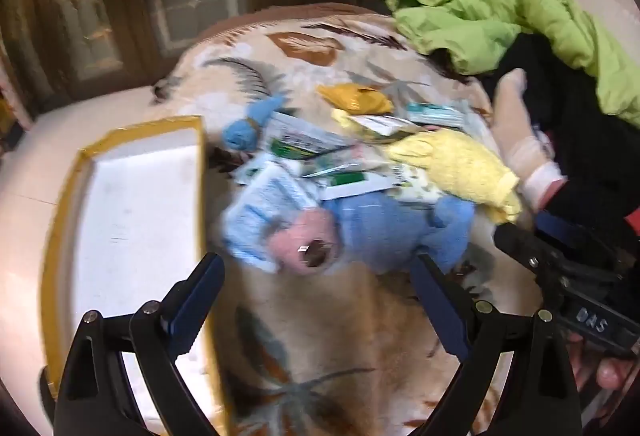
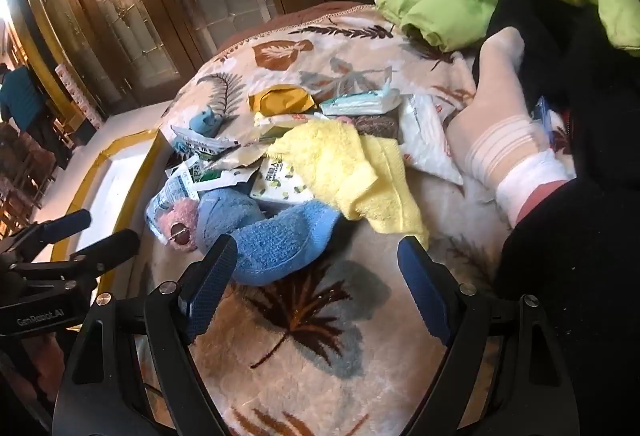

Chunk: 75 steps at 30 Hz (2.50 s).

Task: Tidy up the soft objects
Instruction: 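Grasp the blue fuzzy towel with the left gripper while the right gripper grasps the yellow towel, then carry both towels over the yellow-rimmed tray and open both grippers to drop them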

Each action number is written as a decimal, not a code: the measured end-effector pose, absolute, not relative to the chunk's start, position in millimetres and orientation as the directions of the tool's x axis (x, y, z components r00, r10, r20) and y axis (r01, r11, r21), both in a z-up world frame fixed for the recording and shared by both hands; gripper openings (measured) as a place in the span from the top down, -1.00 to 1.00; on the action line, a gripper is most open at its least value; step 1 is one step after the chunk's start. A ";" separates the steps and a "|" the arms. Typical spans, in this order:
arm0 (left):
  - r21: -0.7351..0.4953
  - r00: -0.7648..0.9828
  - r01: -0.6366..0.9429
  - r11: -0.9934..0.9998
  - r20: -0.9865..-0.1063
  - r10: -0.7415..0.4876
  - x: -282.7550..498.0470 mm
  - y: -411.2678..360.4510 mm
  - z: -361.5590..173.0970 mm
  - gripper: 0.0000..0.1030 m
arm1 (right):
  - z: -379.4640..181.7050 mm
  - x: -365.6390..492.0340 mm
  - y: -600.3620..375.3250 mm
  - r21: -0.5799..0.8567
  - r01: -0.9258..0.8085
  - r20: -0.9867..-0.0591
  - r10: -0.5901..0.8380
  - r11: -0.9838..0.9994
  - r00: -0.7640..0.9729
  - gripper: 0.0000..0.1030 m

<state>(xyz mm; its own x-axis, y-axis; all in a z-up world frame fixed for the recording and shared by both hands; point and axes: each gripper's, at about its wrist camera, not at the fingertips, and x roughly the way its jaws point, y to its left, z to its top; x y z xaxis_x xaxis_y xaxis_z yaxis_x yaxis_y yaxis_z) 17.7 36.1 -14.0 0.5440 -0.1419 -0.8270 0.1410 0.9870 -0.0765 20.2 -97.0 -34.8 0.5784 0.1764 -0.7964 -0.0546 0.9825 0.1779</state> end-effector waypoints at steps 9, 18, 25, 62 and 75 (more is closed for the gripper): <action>-0.127 0.494 0.092 0.988 -0.855 -0.156 32.7 -3.7 -23.1 -0.83 | -12.5 36.5 -157.6 0.175 0.055 -0.783 0.105 0.983 0.613 -0.62; -0.175 0.422 -0.032 0.984 -0.895 -0.146 54.9 -29.4 -44.7 -0.83 | -24.3 77.8 -155.8 0.159 -0.045 -0.823 0.157 0.986 0.546 -0.62; -0.190 0.365 -0.140 0.972 -0.922 -0.128 71.5 -29.1 -65.8 -0.83 | -37.4 104.6 -143.3 0.187 -0.150 -0.858 0.236 0.971 0.456 -0.62; -0.192 0.339 0.091 0.977 -0.917 -0.211 4.0 25.5 -20.4 -0.04 | 3.1 54.3 -137.4 0.430 -0.140 -0.783 0.445 0.892 0.435 0.39; -0.128 0.469 -0.025 0.992 -0.877 -0.101 16.9 114.7 30.6 -0.04 | 40.8 67.2 -52.6 0.432 -0.279 -0.742 0.514 0.857 0.431 0.39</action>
<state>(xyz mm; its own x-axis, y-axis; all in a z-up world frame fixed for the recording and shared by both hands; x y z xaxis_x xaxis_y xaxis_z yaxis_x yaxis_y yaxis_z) 16.9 114.7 30.6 0.4691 -0.1011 -0.8773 -0.0249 0.9915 -0.1276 67.2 -52.7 40.8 0.4307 0.5141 -0.7418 -0.2792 0.8575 0.4322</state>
